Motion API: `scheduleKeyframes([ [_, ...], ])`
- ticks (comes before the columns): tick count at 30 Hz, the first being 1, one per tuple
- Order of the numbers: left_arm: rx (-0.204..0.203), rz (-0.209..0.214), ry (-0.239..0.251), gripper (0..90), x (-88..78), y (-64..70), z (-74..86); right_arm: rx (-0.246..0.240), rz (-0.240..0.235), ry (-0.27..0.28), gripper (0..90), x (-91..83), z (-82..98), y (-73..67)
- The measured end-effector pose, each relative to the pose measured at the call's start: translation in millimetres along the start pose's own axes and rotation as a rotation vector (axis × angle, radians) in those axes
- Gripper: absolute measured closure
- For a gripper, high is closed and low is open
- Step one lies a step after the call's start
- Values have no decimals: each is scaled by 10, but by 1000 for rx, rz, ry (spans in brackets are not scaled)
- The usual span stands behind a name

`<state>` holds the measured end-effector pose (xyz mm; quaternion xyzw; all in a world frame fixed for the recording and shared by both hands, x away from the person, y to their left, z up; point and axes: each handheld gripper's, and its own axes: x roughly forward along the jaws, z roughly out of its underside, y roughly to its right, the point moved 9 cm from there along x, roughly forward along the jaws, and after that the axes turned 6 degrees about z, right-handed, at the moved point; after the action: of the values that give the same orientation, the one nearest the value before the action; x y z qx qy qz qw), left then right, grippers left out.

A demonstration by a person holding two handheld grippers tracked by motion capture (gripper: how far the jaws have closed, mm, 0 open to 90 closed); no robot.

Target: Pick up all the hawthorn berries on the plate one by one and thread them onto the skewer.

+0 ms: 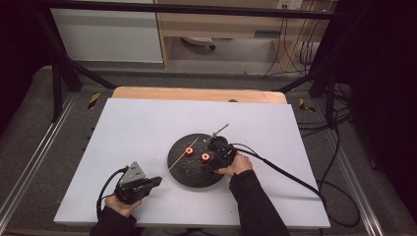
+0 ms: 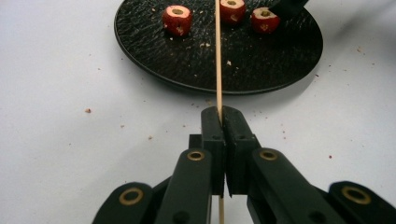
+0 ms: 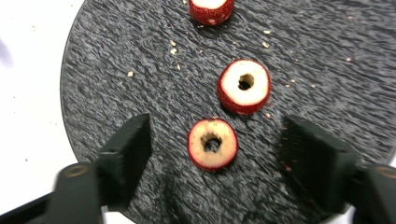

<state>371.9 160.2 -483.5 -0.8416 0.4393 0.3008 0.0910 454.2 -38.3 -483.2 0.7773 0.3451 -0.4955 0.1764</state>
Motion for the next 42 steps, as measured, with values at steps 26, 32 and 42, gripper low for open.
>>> scheduleKeyframes([
  [26, 3, 2, -7, 879, 1, 2, 6, 32, -67, -153, 601, 118, 23, 24],
  [32, 2, 2, -5, 879, 2, 1, 4, 30, -69, -147, 617, 111, 22, 18],
  [42, 5, -3, 2, 878, -2, 2, 0, 52, -78, -38, 618, -39, -54, 7],
])
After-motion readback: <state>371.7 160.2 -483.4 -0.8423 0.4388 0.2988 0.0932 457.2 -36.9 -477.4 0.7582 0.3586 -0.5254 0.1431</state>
